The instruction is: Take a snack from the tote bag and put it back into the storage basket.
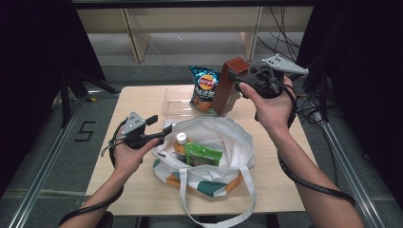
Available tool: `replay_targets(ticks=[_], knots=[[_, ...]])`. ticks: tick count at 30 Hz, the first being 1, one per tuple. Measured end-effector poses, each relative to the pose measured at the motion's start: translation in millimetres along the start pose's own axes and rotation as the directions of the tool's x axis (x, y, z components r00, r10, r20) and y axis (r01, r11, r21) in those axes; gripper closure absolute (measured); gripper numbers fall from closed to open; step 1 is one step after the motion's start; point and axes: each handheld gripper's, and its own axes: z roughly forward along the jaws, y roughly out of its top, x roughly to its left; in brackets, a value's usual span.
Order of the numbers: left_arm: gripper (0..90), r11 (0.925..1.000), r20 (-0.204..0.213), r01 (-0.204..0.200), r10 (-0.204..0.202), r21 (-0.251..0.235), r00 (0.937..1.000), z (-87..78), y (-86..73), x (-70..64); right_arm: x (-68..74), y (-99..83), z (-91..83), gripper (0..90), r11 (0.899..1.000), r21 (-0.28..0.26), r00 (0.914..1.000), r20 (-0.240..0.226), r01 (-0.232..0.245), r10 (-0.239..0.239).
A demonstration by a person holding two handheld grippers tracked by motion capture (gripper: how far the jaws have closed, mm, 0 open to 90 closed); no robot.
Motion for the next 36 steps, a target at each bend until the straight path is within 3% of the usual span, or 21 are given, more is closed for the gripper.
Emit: replay_targets(ticks=[17,21,22,32,36], knots=[[29.0,1.0000,-0.002,0.004,-0.004,-0.002,1.0000,-0.7,0.3,0.7,-1.3,-4.5,14.1,39.7,1.000,0.003,0.9997,0.013,-0.020,0.019],[29.0,1.0000,-0.001,0.001,-0.001,-0.003,1.0000,-0.9,0.4,0.7,-3.1,-6.2,18.1,39.7,1.000,0.002,0.9999,0.015,0.008,-0.008],[29.0,1.0000,-0.001,0.003,-0.003,-0.003,1.0000,-0.8,0.3,0.6,-2.1,-6.4,18.2,39.7,1.000,0.011,0.9998,0.019,-0.008,0.008],[29.0,1.0000,0.000,0.002,-0.002,-0.002,1.0000,-0.7,0.6,0.0,-4.3,-10.4,28.6,39.7,1.000,0.018,0.9993,0.030,0.021,-0.021],[29.0,1.0000,0.000,-0.001,0.001,-0.003,1.0000,-0.8,0.9,0.5,-2.8,-13.0,32.2,39.7,1.000,0.028,0.9993,0.036,-0.007,0.006]])
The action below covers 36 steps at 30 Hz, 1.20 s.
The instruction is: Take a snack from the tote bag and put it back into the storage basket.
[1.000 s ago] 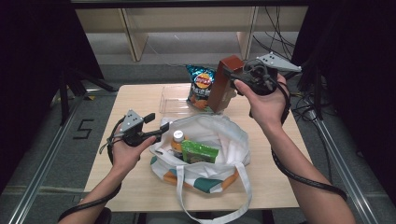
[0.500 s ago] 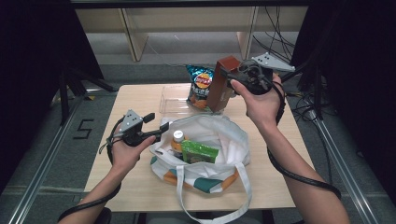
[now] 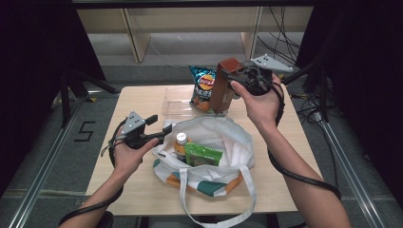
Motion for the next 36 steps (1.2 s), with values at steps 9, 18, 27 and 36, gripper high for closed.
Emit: replay_targets(ticks=[9,18,27,36], knots=[[29.0,1.0000,0.001,0.005,-0.005,0.003,1.0000,0.2,-0.1,-0.9,-1.9,-2.5,6.6,39.7,1.000,-0.004,0.9999,0.012,0.012,-0.012],[28.9,1.0000,0.002,0.004,-0.004,0.002,1.0000,0.4,-0.3,-1.0,0.0,-5.5,14.8,39.6,1.000,-0.002,0.9997,0.013,0.021,-0.021],[29.0,1.0000,0.003,0.003,-0.003,0.001,1.0000,0.2,-0.2,-1.1,-0.9,-8.9,22.1,39.7,0.999,-0.006,0.9991,0.028,0.031,-0.031],[29.0,1.0000,0.003,0.001,-0.001,0.001,1.0000,0.1,-0.1,-1.0,-2.4,-11.5,30.3,39.6,1.000,0.007,0.9988,0.042,0.025,-0.026]])
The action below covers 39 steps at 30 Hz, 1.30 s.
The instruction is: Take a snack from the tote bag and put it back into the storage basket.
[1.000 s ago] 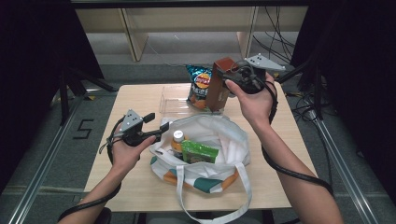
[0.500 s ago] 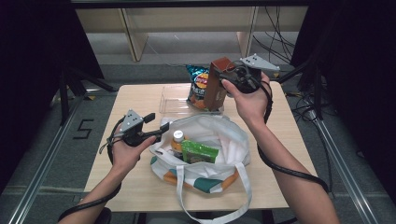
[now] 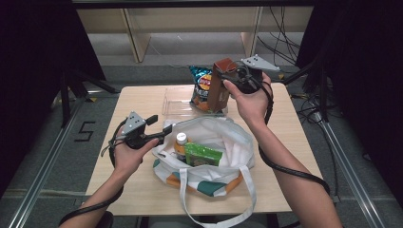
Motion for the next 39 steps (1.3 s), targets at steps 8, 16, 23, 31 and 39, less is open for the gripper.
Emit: replay_targets(ticks=[8,16,23,31,39], knots=[[29.0,1.0000,0.002,0.003,-0.003,0.000,1.0000,0.0,-0.2,-0.4,-1.4,-2.8,7.9,39.6,1.000,0.016,0.9998,0.019,-0.013,0.012],[29.0,1.0000,0.001,-0.001,0.001,-0.002,1.0000,-0.3,0.0,0.1,-5.3,-3.0,15.7,39.6,1.000,0.022,0.9996,0.029,-0.003,0.002],[29.0,1.0000,0.002,0.007,-0.007,0.000,1.0000,0.3,-0.7,-0.6,-8.5,-6.4,20.9,39.6,1.000,0.031,0.9990,0.046,-0.001,0.000],[29.0,1.0000,0.002,0.007,-0.007,0.001,1.0000,0.5,-0.9,-1.0,-7.3,-11.8,28.3,39.6,0.999,0.045,0.9981,0.056,-0.027,0.025],[29.0,1.0000,0.000,0.004,-0.004,-0.001,1.0000,-0.1,-0.8,0.3,-9.3,-18.7,36.1,39.6,0.998,0.058,0.9979,0.062,-0.024,0.020]])
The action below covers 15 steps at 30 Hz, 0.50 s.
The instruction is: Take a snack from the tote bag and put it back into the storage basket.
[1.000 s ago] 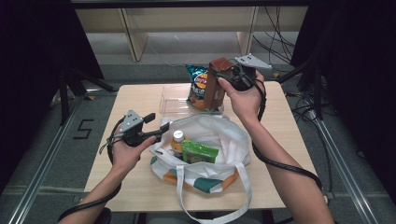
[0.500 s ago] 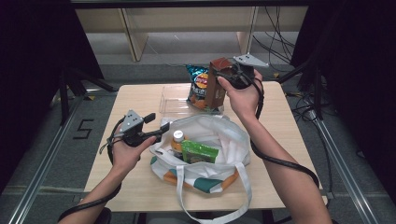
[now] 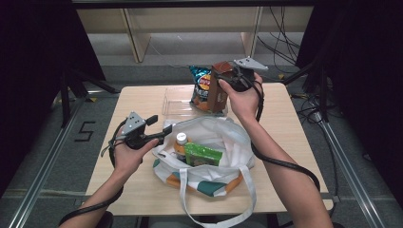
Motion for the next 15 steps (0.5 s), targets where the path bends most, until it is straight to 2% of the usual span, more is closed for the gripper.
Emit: replay_targets(ticks=[2,15], knots=[[29.0,1.0000,0.001,0.002,-0.002,0.000,1.0000,0.2,-0.2,-0.1,-0.2,0.0,0.6,39.6,1.000,0.002,0.9999,0.005,-0.016,0.016],[29.0,1.0000,0.001,0.000,0.000,-0.001,1.0000,0.2,-0.3,-0.2,-4.3,-5.1,8.5,39.6,1.000,0.002,0.9996,0.024,-0.014,0.014]])
